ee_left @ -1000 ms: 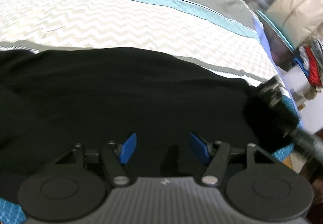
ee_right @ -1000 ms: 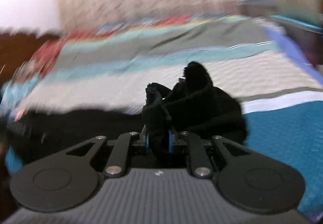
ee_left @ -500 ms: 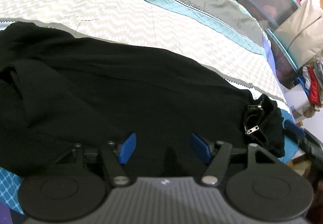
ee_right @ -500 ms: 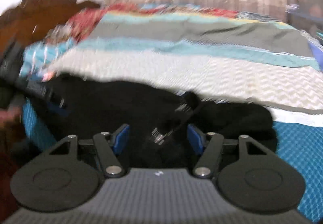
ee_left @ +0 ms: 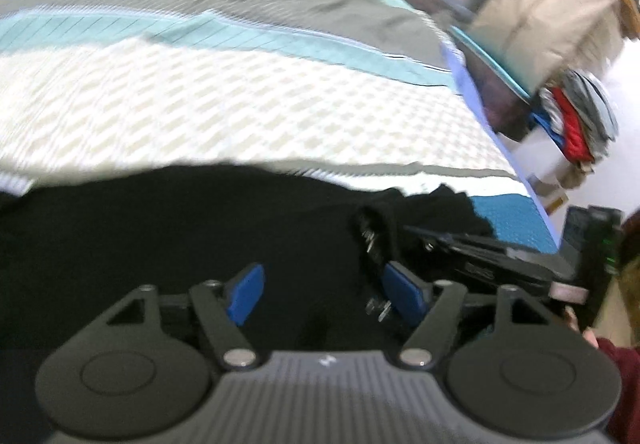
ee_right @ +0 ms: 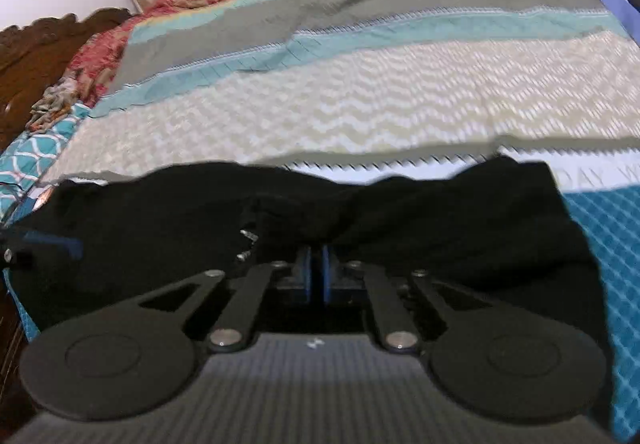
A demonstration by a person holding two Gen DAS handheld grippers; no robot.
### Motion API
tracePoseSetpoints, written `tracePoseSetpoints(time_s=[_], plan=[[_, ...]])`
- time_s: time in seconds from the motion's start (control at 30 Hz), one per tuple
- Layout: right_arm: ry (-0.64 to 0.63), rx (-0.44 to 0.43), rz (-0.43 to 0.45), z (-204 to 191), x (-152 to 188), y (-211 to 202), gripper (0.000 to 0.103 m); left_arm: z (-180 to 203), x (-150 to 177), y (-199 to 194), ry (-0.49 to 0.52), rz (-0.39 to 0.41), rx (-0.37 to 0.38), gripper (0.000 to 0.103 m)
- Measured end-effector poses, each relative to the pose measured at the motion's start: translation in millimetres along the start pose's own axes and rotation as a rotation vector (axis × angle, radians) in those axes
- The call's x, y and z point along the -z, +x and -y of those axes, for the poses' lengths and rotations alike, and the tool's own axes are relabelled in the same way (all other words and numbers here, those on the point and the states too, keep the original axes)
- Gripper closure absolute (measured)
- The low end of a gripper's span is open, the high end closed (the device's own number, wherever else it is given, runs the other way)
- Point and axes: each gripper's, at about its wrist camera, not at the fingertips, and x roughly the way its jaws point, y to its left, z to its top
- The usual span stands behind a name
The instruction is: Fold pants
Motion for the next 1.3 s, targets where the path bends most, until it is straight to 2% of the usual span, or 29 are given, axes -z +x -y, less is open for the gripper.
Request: tracePoseSetpoints(time_s=[0.07, 0.1, 0.2, 0.3, 0.37, 0.43, 0.5, 0.53, 0.6, 0.7, 0.77, 0.8, 0.83, 0.87, 0.9, 0.97, 1.13, 1.2, 1.3], plan=[[0.061, -0.055, 0.049, 13.9, -1.7, -18.3, 0.092, 15.6, -9.7, 13.3, 0.049, -0.009, 0.014, 0.027], [0.084, -0.051, 0.087, 21.3, -0.9, -31.0, 0.085, 24.5, -13.9, 23.1, 0.070, -0.022, 0.020, 0.027], [0.175, 0.025, 0.197, 57.7, 13.5, -78.9, 0.074, 51.2, -27.3, 46.6, 0.128, -0.050, 0.030, 0.027], [0.272, 0.103, 0.252, 92.2, 35.4, -115.0, 0.061, 89.8, -45.7, 65.2, 0.234, -0.043, 0.046, 0.027], [0.314, 0.117, 0.246, 105.4, 48.7, -123.6, 0.061, 121.4, -57.5, 82.5, 0.337, -0.038, 0.035, 0.030], [0.350, 0.083, 0.221, 111.9, 57.6, -122.3, 0.060, 146.7, -70.0, 107.6, 0.417, -0.054, 0.013, 0.034], [0.352, 0.043, 0.196, 111.9, 63.2, -117.4, 0.059, 162.3, -77.6, 130.5, 0.449, -0.088, 0.005, 0.043], [0.342, 0.035, 0.186, 109.4, 65.3, -114.6, 0.059, 169.3, -80.1, 142.1, 0.455, -0.117, 0.015, 0.049], [0.336, 0.020, 0.160, 106.9, 71.2, -112.9, 0.059, 180.7, -77.4, 160.3, 0.475, -0.188, 0.053, 0.053], [0.314, 0.031, 0.141, 106.2, 76.2, -111.8, 0.059, 198.6, -64.2, 180.4, 0.530, -0.260, 0.080, 0.064], [0.337, 0.012, 0.151, 109.5, 80.4, -119.6, 0.059, 206.2, -53.1, 194.0, 0.566, -0.289, 0.032, 0.093], [0.346, 0.005, 0.155, 111.2, 81.0, -121.4, 0.059, 206.9, -51.0, 198.4, 0.568, -0.296, 0.012, 0.097], [0.346, 0.003, 0.158, 111.5, 82.9, -123.4, 0.059, 204.9, -50.7, 201.0, 0.550, -0.299, 0.009, 0.097], [0.339, 0.001, 0.157, 112.9, 85.3, -125.4, 0.067, 202.2, -52.0, 200.4, 0.527, -0.287, 0.011, 0.097], [0.330, -0.003, 0.154, 112.4, 86.5, -126.2, 0.084, 200.7, -53.6, 198.6, 0.514, -0.269, 0.012, 0.097], [0.314, 0.000, 0.144, 110.6, 89.5, -126.7, 0.087, 199.2, -57.0, 192.8, 0.498, -0.228, 0.004, 0.097], [0.281, -0.018, 0.188, 97.0, 86.3, -145.2, 0.089, 196.6, -66.6, 187.2, 0.454, -0.164, -0.039, 0.097], [0.259, -0.011, 0.196, 87.4, 89.6, -154.8, 0.089, 194.2, -71.8, 192.0, 0.428, -0.163, -0.037, 0.097], [0.289, 0.029, 0.151, 89.9, 102.1, -147.5, 0.091, 196.9, -67.4, 200.9, 0.426, -0.165, -0.062, 0.097]])
